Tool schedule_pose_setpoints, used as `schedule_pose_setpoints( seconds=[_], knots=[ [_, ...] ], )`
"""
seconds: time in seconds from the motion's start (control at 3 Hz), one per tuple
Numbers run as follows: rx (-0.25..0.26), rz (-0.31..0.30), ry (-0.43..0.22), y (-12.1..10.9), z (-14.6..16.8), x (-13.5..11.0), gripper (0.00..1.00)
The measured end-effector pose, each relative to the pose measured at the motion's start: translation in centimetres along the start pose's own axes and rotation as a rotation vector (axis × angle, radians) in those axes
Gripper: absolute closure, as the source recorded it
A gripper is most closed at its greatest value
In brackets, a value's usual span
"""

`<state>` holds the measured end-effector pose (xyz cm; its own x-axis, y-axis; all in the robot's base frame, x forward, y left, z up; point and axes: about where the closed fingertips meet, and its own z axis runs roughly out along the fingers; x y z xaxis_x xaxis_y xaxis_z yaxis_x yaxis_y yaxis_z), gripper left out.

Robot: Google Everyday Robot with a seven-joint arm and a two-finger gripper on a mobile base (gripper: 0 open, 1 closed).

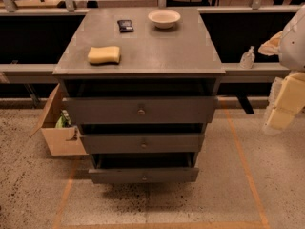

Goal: Pick sponge

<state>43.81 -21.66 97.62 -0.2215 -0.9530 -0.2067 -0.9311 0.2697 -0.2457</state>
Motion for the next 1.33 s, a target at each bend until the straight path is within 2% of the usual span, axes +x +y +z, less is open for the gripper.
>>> schedule_pose_setpoints(
  seconds=[0.33, 0.67, 1.0, 1.33],
  knots=[
    [0.0, 0.0, 0.0, 0.0, 0.0, 0.0, 0.0],
    [0.025, -0.014, 0.024, -0.7, 0.3, -1.0, 0.0],
    [0.083, 0.003, -0.02, -4.8, 1.8, -5.6, 0.0],
    [0.109, 0.005, -0.177, -10.1, 3.5, -10.9, 0.0]
  ],
)
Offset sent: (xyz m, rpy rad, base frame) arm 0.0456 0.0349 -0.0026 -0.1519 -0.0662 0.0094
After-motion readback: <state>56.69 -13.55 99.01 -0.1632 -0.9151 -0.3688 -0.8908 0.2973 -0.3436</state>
